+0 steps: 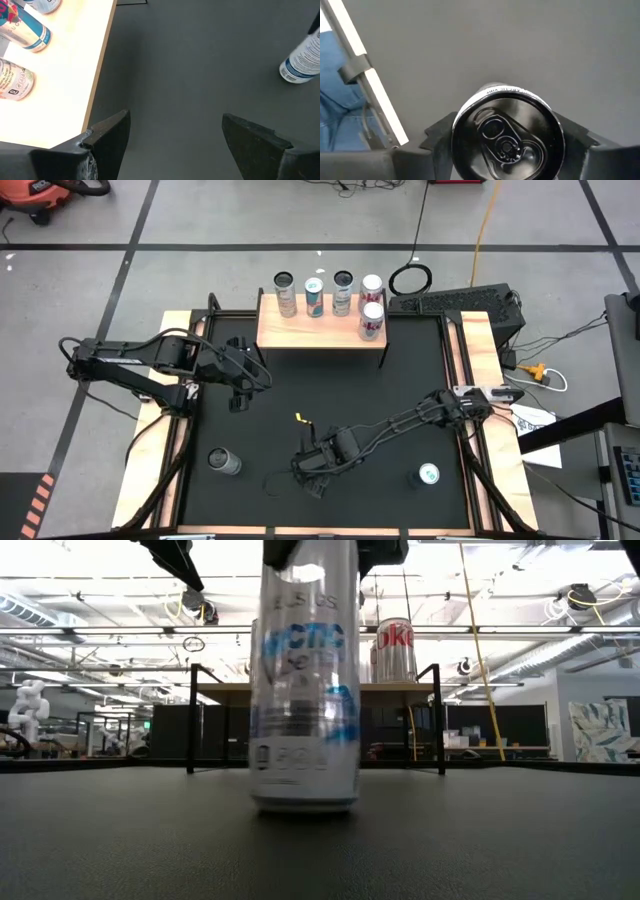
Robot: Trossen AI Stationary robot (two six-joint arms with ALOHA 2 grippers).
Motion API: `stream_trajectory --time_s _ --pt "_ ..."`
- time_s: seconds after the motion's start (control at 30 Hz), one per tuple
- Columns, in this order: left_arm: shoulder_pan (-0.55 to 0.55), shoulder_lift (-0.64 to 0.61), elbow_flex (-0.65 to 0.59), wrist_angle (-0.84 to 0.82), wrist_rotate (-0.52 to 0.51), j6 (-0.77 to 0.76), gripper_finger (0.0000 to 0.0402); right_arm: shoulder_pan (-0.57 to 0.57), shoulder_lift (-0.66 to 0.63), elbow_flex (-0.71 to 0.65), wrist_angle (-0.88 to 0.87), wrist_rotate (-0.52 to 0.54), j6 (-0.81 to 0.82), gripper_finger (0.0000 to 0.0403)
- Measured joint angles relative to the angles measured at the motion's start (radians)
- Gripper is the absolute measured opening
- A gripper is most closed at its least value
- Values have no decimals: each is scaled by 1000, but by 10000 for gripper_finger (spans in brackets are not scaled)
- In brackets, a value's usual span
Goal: Place canned beverage on shelf
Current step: Put the right white and black soda can on the shelf
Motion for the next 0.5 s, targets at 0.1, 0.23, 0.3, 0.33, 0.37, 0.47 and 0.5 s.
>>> stream_trajectory --time_s 0.1,0.23,0.3,0.33,0.37,0.47,0.5 --pt "0 0 0 0 0 0 316 -13 -6 2 -22 -4 -5 223" --pt "0 0 0 0 0 0 316 -39 -16 13 -36 -19 -46 223" --pt "0 0 0 0 0 0 316 -55 -31 12 -53 -24 -70 223" --pt "0 0 0 0 0 0 316 -64 -40 12 -64 -24 -84 223" --pt "0 0 0 0 0 0 316 -74 -48 13 -78 -24 -96 224" --pt "0 0 0 0 0 0 316 -107 -64 13 -116 -27 -141 224" --pt "0 0 0 0 0 -1 316 -119 -70 13 -125 -27 -164 223"
